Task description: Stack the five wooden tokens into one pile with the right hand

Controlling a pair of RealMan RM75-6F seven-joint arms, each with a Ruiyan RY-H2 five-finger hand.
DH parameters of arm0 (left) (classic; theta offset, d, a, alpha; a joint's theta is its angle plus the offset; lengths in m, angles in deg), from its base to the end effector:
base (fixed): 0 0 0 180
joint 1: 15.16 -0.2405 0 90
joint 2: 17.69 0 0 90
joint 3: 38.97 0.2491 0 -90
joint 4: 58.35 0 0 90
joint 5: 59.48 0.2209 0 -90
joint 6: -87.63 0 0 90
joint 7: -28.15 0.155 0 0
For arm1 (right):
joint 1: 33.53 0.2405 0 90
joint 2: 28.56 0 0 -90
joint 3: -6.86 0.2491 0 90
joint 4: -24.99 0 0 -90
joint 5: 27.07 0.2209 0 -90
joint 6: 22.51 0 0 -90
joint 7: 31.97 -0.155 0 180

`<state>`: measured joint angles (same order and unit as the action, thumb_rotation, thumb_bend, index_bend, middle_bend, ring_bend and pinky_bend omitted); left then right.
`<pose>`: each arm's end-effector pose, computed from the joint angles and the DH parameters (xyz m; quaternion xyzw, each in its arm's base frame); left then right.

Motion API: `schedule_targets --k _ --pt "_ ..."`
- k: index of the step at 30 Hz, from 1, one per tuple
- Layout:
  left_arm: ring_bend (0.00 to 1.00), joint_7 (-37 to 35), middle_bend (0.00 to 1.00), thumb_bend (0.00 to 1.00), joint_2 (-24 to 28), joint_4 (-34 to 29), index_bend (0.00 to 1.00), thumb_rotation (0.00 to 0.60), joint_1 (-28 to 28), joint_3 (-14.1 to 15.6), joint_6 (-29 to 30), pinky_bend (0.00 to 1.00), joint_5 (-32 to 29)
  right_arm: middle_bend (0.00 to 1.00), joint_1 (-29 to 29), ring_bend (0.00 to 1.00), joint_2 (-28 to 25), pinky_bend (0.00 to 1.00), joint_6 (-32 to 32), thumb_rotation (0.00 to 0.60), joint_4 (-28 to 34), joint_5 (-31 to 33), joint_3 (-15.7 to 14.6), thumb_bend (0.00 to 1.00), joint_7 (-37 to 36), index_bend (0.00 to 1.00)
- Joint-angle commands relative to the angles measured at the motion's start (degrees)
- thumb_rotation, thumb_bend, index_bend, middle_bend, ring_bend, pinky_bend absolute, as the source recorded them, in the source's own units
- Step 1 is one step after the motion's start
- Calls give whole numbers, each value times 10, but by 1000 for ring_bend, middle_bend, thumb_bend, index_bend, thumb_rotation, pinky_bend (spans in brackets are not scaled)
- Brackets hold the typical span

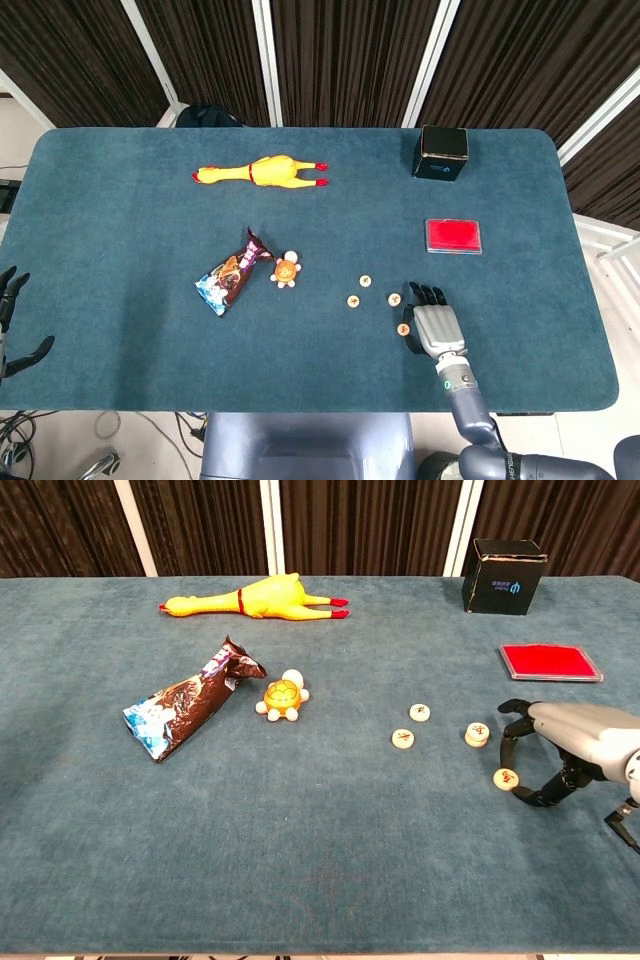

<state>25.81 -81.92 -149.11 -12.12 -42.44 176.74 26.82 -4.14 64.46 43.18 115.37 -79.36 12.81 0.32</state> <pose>-0.3142 0.1848 0.1595 -0.5702 -0.3755 -0.4105 0.6044 -0.2087 -0.2791 -0.0489 0.6759 -0.4761 0.2758 0.4903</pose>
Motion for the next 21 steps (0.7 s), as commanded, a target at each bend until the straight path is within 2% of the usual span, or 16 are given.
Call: schedule_targets --k 1,13,21 --pt "0 0 0 206 0 0 110 600 0 0 0 5 0 42 0 28 0 0 -1 600 1 2 1 422 1 514" --pt "0 -1 0 206 1 -1 110 600 0 0 0 5 0 42 3 28 -5 0 -3 600 13 6 7 428 5 533" --pt "0 -1 0 206 1 -1 110 600 0 0 -1 6 -1 42 10 28 -26 0 -3 600 41 15 22 428 9 534"
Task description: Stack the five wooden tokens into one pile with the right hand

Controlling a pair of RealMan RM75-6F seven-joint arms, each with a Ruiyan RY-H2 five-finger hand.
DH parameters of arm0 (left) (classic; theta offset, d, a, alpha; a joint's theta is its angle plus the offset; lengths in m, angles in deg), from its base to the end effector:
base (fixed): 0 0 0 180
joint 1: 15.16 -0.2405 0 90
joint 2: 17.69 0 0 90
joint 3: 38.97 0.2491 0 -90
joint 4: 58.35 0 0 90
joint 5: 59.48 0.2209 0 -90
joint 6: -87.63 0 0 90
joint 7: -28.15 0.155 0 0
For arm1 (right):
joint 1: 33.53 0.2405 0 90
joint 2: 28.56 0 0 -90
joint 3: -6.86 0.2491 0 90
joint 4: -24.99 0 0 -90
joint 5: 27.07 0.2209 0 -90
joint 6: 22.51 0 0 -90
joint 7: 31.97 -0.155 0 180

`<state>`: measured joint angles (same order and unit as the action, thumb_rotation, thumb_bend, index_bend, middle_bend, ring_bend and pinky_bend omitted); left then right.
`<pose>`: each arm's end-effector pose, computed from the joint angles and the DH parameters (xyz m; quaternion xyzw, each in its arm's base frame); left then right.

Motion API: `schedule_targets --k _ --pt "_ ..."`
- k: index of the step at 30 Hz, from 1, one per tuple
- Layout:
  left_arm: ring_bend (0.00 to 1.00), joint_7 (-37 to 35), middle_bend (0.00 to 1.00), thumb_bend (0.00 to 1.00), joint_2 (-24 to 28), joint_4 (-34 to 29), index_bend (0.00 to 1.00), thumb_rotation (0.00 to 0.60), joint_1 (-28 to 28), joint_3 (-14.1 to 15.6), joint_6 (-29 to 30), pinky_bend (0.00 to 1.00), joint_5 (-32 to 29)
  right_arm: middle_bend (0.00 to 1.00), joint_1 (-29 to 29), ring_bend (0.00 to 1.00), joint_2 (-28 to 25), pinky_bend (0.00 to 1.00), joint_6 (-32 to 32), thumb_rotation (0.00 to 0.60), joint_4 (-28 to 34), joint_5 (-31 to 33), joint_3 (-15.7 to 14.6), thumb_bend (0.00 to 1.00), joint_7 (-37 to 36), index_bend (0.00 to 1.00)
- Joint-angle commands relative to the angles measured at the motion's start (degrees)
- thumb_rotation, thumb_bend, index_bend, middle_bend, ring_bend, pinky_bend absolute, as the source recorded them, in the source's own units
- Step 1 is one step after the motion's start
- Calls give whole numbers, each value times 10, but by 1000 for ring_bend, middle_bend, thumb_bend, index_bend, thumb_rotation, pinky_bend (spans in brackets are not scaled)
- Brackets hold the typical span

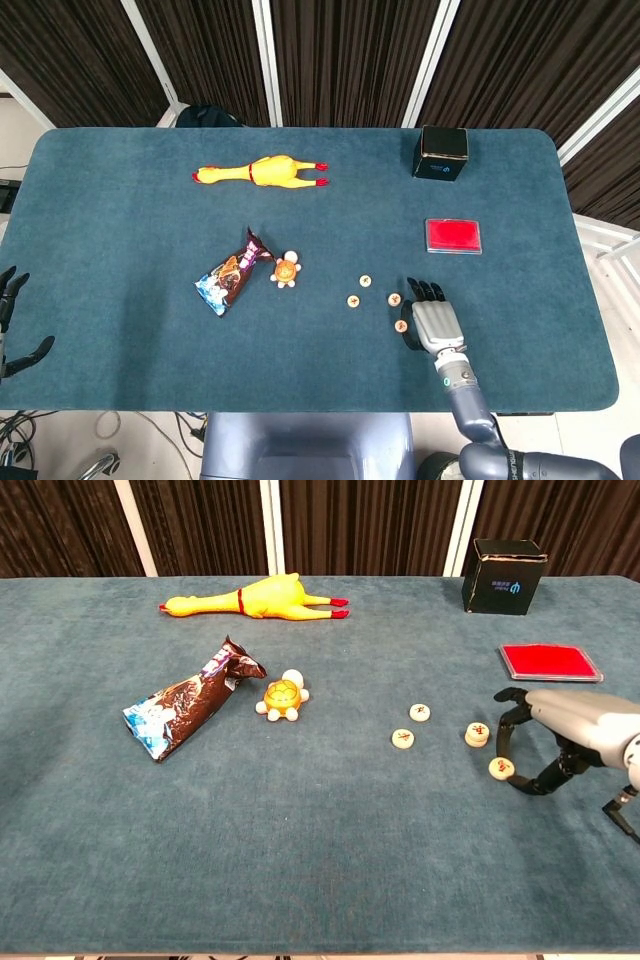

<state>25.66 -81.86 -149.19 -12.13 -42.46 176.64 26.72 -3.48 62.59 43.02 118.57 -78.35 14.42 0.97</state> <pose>-0.3144 0.1848 0.1596 -0.5694 -0.3772 -0.4106 0.6041 -0.1979 -0.2846 -0.0389 0.6716 -0.4798 0.2869 0.4863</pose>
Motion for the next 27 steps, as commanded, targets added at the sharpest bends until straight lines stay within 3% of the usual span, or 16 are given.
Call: schedule_targets --k 1,9,27 --pt "0 0 0 206 0 0 110 600 0 0 0 5 1 42 6 28 -12 0 -3 600 14 9 9 428 6 534" --pt "0 2 0 206 -1 0 110 600 -1 0 1 5 1 42 32 28 -30 0 -14 600 34 55 37 428 32 533" --pt "0 -1 0 206 0 1 110 600 0 -1 2 5 0 42 84 28 -8 0 -37 600 -30 143 58 428 55 534"
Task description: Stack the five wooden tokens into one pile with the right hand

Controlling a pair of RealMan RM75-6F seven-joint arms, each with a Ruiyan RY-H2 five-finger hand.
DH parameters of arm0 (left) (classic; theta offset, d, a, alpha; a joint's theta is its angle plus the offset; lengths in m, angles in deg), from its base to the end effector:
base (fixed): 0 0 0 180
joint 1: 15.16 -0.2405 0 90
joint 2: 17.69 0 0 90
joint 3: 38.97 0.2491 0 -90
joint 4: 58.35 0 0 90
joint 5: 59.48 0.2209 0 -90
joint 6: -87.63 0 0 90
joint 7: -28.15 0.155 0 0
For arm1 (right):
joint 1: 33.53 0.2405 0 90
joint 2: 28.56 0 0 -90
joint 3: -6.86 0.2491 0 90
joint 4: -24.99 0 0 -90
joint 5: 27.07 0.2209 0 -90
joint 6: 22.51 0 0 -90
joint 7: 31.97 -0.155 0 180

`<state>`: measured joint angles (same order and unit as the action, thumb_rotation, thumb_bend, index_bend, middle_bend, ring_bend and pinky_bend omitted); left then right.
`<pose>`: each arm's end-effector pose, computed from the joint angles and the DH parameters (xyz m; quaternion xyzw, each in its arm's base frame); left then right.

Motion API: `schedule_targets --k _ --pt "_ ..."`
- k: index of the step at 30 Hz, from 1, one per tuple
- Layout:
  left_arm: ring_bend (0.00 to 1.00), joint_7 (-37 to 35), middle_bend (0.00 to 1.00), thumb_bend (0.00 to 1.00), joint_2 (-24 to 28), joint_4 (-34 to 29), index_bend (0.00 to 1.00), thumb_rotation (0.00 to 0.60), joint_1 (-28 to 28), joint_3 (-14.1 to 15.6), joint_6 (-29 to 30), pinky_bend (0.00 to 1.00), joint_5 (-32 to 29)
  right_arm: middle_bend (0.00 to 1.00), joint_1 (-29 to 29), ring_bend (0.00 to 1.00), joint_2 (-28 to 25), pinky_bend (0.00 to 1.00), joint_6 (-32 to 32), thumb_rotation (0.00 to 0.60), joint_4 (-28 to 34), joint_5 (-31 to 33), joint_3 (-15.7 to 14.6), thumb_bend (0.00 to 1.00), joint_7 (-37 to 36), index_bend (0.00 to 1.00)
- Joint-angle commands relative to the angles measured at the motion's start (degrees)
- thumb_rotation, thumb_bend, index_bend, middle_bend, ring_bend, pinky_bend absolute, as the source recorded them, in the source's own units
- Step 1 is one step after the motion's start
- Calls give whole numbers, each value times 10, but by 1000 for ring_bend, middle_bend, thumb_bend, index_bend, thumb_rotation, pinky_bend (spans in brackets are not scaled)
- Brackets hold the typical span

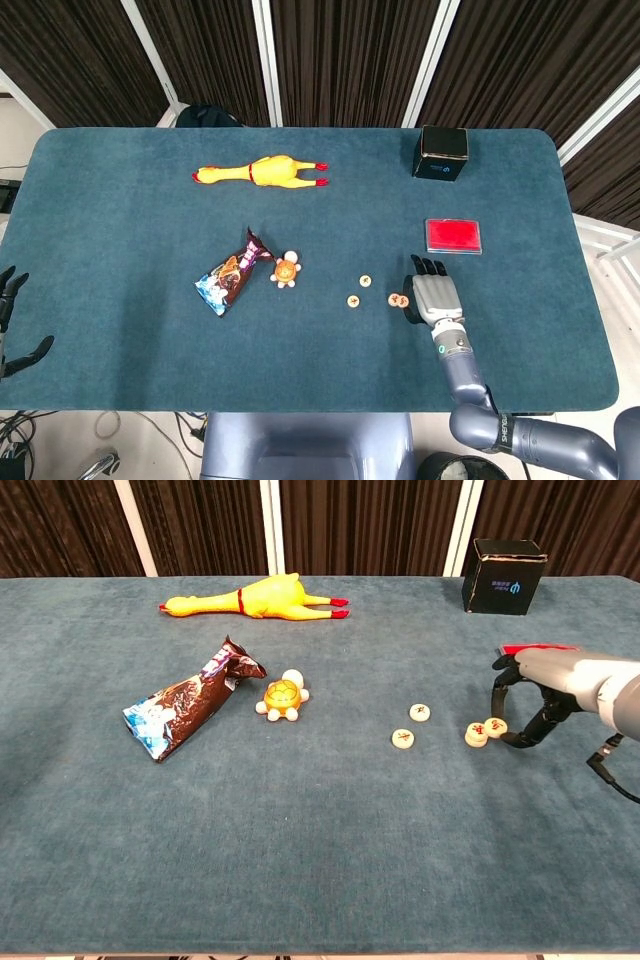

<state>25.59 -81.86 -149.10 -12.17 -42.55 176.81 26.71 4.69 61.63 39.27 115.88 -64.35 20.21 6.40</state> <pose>-0.3145 0.1849 0.1604 -0.5684 -0.3759 -0.4116 0.6051 -0.1847 -0.3349 -0.0294 0.6600 -0.4891 0.2597 0.5076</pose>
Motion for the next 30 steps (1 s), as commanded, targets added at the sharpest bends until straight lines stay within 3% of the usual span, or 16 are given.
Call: schedule_targets --k 1,30 --pt "0 0 0 206 0 0 110 600 0 0 0 5 0 42 3 28 2 0 1 600 -4 5 0 428 0 533" --pt "0 0 0 206 1 0 110 600 0 0 -1 6 0 42 32 28 20 0 10 600 -19 25 -8 428 7 516"
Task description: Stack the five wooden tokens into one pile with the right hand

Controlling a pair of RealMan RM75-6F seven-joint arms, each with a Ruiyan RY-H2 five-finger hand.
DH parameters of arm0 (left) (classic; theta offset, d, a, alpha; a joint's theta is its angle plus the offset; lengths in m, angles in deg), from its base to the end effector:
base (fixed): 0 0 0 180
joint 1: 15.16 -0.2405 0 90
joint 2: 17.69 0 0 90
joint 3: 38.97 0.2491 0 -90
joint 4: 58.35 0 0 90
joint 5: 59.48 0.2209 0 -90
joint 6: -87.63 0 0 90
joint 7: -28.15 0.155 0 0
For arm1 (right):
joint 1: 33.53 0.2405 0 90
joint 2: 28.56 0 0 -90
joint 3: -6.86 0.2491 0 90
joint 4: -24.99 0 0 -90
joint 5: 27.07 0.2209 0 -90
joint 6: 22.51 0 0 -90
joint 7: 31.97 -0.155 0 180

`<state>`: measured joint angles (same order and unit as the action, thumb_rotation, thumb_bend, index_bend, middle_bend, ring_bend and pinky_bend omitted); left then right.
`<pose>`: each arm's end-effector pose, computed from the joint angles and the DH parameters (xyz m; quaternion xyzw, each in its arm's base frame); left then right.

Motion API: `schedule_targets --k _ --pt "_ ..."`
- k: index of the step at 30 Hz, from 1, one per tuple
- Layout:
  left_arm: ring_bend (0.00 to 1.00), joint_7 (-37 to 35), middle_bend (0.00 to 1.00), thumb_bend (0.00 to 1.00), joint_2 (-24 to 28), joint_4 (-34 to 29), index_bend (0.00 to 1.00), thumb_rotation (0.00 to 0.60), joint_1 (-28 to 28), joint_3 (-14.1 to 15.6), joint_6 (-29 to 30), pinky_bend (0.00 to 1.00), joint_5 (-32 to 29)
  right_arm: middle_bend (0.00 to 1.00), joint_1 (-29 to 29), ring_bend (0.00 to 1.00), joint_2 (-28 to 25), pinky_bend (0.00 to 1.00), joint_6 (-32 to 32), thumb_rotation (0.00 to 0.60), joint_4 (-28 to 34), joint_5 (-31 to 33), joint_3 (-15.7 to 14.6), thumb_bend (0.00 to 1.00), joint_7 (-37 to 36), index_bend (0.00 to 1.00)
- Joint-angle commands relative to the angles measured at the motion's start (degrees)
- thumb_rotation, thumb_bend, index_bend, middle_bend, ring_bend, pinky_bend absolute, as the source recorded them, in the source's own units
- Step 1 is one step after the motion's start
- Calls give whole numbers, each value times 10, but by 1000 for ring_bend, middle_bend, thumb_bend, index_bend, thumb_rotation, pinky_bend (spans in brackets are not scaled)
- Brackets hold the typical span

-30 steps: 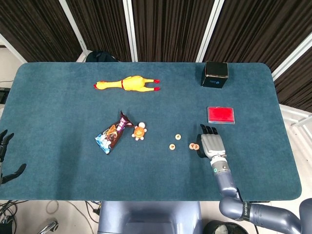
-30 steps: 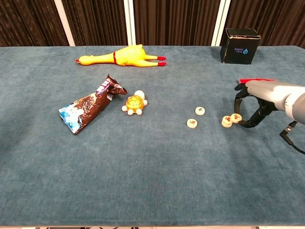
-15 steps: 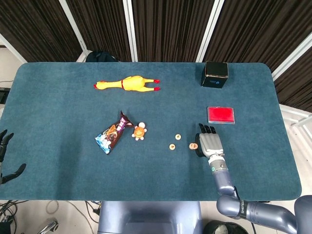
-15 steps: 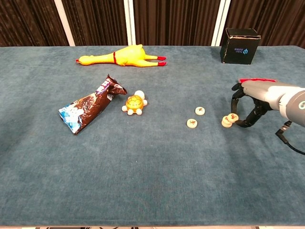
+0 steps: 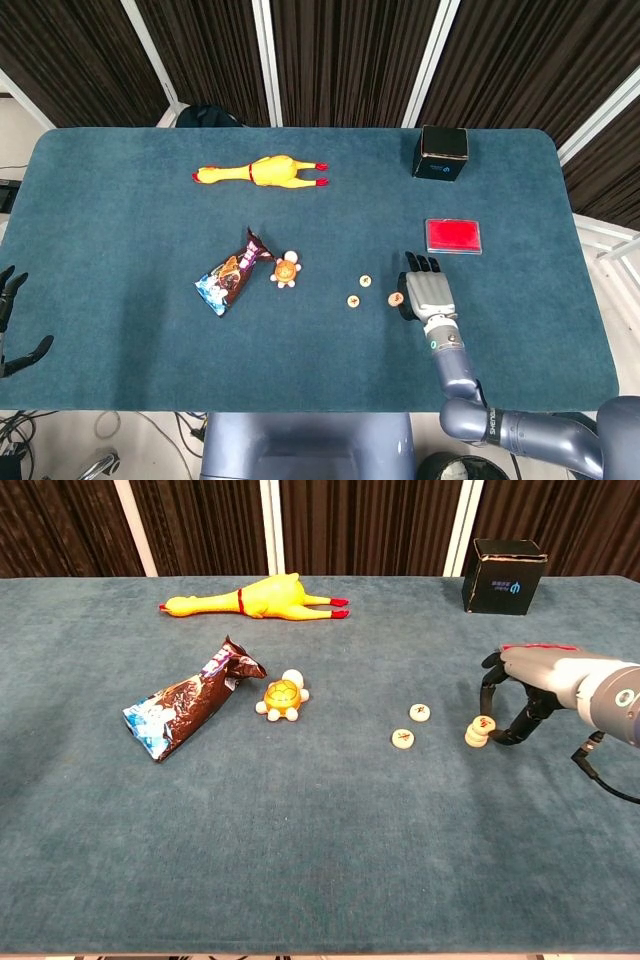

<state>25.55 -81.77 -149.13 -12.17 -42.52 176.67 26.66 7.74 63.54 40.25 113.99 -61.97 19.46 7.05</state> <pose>-0.3148 0.1849 0.1605 -0.5687 -0.3769 -0.4105 0.6049 -0.1760 -0.3410 -0.0384 0.6643 -0.4835 0.2556 0.5096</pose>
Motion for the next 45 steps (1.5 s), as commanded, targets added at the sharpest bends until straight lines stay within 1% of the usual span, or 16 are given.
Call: schedule_targets --k 1,21,30,41,45 --pt "0 0 0 206 0 0 110 600 0 0 0 6 0 42 2 28 0 0 0 600 0 2 -1 428 1 516" --pt "0 1 0 206 0 0 111 600 0 0 -1 5 0 41 12 28 4 0 8 600 1 12 -5 428 8 495" --pt "0 2 0 206 0 0 111 600 0 0 -1 5 0 42 16 28 3 0 8 600 3 16 -8 428 12 439" --pt "0 2 0 206 0 0 111 600 0 0 -1 5 -1 41 18 28 2 0 11 600 7 17 -10 428 13 413" --pt "0 2 0 206 0 0 112 600 0 0 -1 6 -1 39 20 25 -3 0 17 600 19 16 -10 428 20 374"
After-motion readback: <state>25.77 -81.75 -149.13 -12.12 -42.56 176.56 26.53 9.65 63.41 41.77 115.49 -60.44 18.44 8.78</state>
